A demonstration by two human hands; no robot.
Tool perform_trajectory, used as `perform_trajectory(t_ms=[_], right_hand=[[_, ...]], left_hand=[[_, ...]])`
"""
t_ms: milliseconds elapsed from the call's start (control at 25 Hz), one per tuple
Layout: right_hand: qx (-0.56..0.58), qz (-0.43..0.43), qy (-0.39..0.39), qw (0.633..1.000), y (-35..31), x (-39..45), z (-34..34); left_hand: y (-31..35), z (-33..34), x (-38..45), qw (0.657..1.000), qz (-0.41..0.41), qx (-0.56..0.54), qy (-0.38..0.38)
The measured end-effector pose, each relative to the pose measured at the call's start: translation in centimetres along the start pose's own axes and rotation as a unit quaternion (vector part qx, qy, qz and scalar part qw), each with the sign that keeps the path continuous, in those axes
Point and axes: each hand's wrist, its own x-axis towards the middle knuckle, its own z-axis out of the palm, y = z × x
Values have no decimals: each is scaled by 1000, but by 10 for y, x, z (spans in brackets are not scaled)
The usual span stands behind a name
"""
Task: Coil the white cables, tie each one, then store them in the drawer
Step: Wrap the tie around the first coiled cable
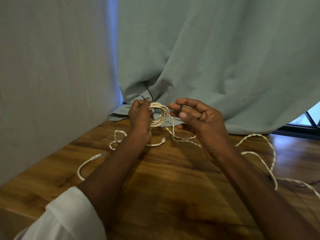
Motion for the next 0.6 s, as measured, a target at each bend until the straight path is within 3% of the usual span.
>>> perform_trajectory(t_ms=[240,440,600], right_hand=[[-189,-86,154,966,3,3,-12],[59,8,97,993,-1,9,-14],[125,19,67,990,0,8,-12]], left_hand=[[-1,0,2,999,20,25,-22],[-6,3,-1,996,37,48,-58],[-9,10,-6,990,65,92,-81]])
